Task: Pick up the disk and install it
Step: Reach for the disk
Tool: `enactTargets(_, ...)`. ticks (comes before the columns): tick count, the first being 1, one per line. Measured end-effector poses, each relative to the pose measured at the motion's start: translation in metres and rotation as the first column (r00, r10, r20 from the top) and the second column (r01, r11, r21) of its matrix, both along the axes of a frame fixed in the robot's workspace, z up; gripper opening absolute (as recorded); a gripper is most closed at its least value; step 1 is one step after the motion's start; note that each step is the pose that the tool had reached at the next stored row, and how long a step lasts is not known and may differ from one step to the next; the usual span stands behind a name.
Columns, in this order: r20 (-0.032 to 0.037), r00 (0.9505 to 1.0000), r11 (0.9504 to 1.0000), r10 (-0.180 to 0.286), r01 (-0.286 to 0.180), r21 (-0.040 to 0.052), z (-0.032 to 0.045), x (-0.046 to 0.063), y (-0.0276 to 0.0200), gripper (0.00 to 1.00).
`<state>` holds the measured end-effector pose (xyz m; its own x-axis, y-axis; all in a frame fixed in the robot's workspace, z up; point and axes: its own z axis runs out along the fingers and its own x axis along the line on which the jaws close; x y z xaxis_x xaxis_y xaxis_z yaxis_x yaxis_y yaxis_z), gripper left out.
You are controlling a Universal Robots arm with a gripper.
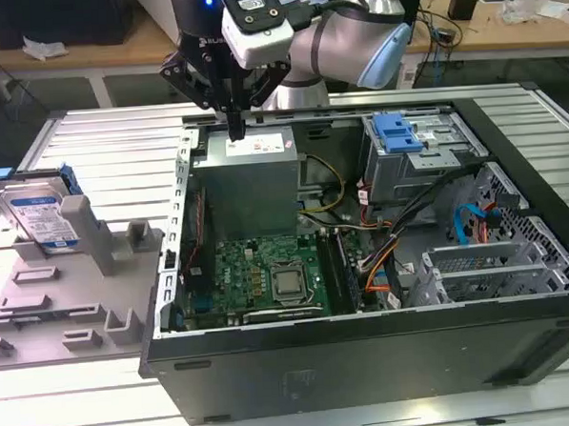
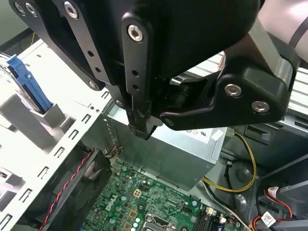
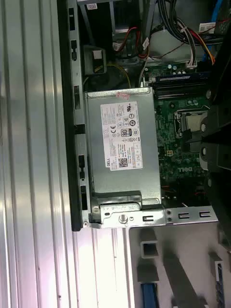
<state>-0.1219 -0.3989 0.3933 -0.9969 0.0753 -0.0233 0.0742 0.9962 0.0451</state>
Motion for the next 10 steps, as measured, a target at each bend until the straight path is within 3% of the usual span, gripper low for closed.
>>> enactTargets(10,0.0,1.0,1.0,0.0,0.0,0.0,0.0,0.0,0.0,0.11)
